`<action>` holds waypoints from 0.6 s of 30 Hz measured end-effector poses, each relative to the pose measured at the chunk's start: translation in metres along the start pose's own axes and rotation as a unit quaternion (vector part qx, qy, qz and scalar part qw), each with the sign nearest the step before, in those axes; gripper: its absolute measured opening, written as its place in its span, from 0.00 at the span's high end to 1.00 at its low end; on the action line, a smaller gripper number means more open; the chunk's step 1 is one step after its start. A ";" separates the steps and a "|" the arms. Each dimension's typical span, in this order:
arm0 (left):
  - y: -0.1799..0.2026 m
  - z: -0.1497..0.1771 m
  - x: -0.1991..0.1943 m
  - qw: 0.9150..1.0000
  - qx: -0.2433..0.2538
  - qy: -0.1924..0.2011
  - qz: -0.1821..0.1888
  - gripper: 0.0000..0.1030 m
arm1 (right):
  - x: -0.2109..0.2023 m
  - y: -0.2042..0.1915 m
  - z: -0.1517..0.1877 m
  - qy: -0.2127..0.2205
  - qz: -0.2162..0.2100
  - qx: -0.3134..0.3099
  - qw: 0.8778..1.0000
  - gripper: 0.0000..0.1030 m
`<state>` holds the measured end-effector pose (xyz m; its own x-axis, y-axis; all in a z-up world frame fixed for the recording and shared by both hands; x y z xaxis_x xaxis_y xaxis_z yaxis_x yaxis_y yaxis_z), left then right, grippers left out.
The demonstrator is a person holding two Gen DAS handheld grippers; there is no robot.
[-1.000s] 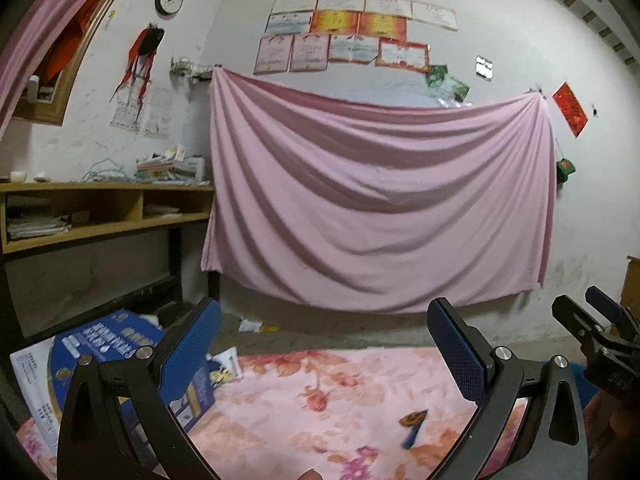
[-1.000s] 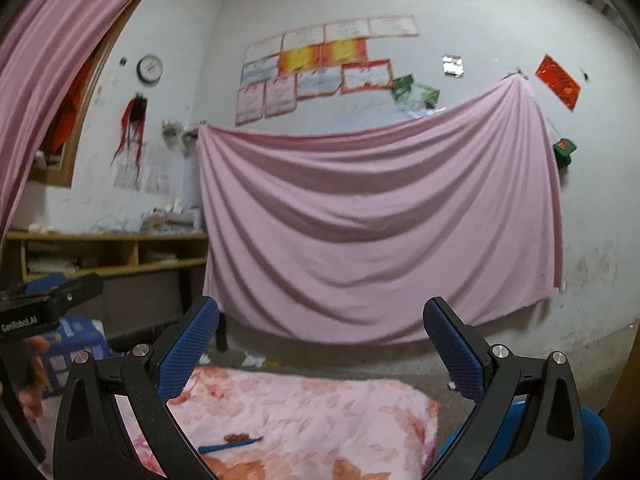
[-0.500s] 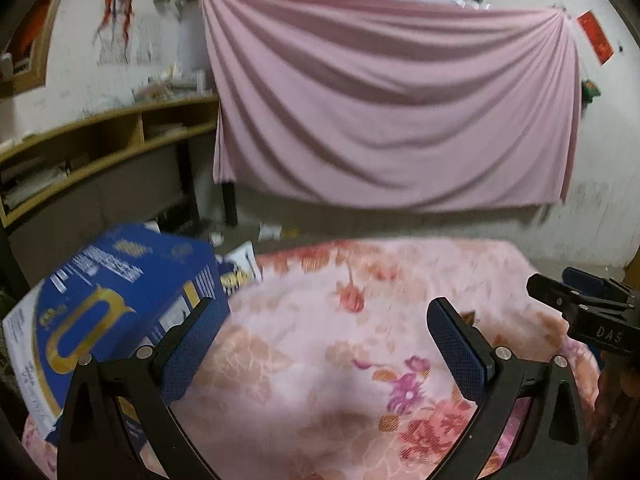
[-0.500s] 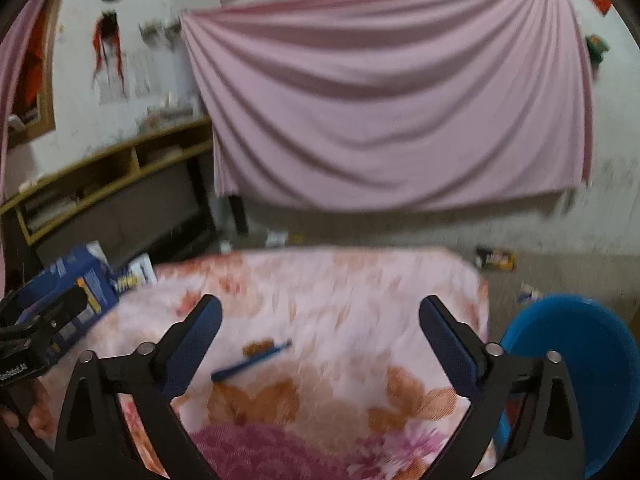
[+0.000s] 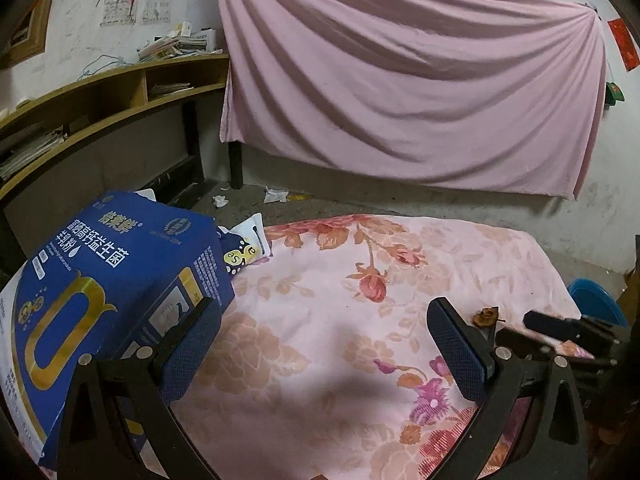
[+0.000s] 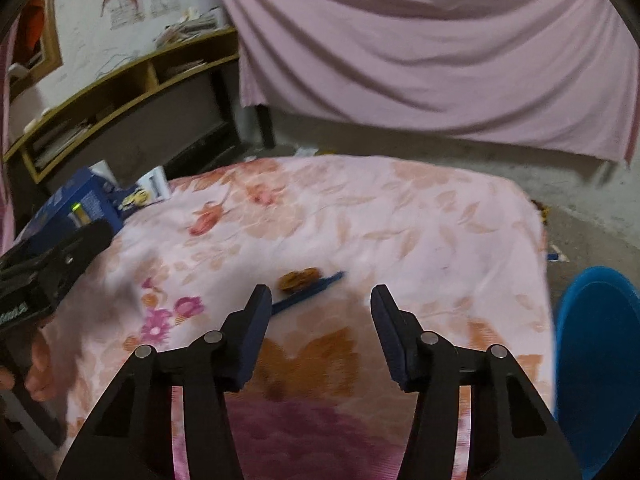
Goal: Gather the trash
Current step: 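Lower the right gripper onto the blue pen and close it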
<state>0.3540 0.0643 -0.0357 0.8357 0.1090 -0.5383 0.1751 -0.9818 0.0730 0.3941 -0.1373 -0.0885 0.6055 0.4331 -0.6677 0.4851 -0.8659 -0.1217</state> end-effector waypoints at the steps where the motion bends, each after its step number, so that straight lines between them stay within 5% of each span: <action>1: -0.001 0.000 0.001 1.000 -0.001 0.000 -0.001 0.02 | 0.002 -0.004 0.001 -0.006 -0.011 0.001 1.000 0.51; 9: 0.003 -0.001 0.006 1.000 -0.001 -0.009 0.014 0.02 | 0.025 -0.015 0.009 -0.052 -0.019 0.000 0.998 0.52; 18: 0.022 0.002 0.018 0.999 0.018 -0.028 0.039 0.02 | 0.023 0.007 0.009 -0.060 -0.002 0.005 0.998 0.90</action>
<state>0.3716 0.0446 -0.0455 0.8151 0.0247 -0.5788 0.0916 -0.9920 0.0866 0.4054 -0.1359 -0.1114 0.5237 0.4032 -0.7505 0.4805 -0.8672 -0.1306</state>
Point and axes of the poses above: each gripper's, at about its wrist camera, not at the fingertips, and x roughly the way its jaws point, y to its right, z to its underside, the point moved 5 cm from there along x, roughly the way its jaws point, and after that the axes turned 6 degrees about y, right-handed, at the moved point
